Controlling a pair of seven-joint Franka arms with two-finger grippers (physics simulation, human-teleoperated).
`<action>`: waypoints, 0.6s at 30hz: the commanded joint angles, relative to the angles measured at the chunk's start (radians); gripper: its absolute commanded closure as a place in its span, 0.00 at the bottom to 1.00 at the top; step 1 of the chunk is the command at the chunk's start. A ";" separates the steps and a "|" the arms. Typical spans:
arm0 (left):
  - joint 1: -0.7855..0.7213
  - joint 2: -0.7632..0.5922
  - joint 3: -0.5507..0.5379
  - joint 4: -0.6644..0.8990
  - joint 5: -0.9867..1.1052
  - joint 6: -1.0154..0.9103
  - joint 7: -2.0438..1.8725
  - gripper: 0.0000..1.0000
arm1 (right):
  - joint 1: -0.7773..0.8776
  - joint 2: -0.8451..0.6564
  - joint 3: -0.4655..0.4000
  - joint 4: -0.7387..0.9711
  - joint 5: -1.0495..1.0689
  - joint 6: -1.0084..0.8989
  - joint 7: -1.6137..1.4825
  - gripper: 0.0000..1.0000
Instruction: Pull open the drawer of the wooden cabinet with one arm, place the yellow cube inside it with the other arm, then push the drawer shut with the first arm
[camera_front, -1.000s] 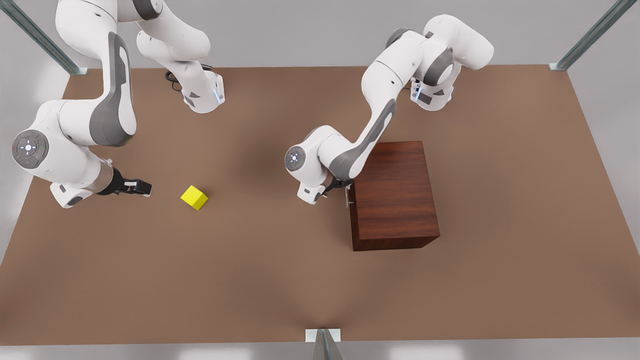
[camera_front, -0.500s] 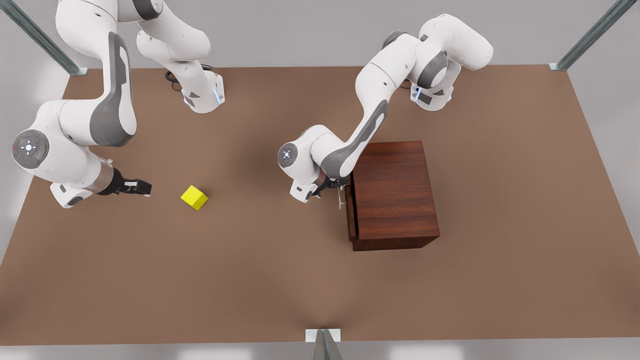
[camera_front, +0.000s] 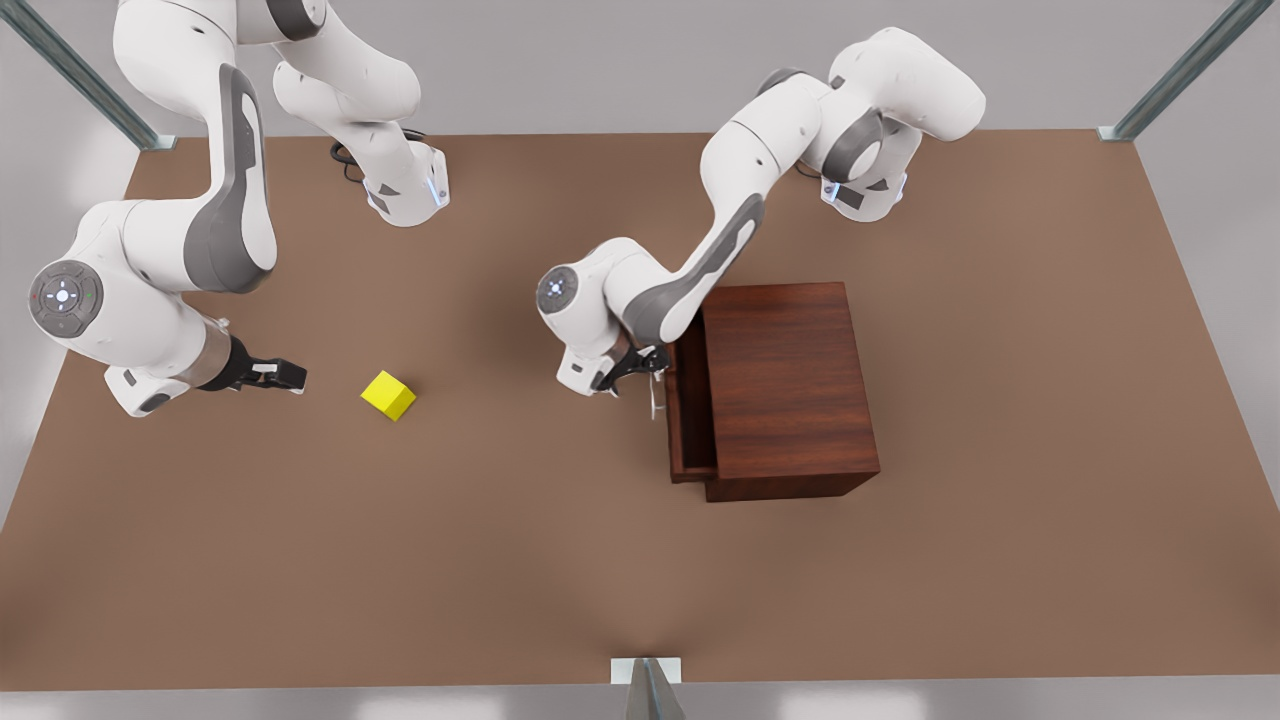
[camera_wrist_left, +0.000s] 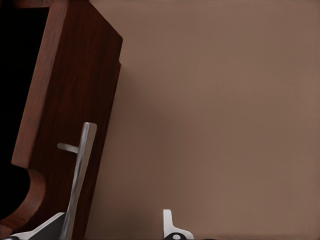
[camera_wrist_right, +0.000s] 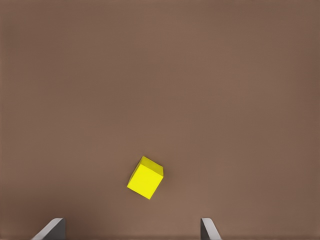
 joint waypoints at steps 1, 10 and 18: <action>-0.007 0.004 -0.008 0.005 -0.006 -0.007 -0.111 0.00 | 0.000 -0.001 0.000 0.000 0.001 0.000 0.001 0.00; -0.041 0.036 -0.004 0.080 -0.004 -0.010 -0.216 0.00 | 0.000 0.005 0.000 0.000 0.000 0.002 0.001 0.00; -0.077 -0.205 -0.020 0.183 -0.091 -0.289 -0.245 0.00 | 0.000 0.005 0.000 0.000 0.001 0.002 0.001 0.00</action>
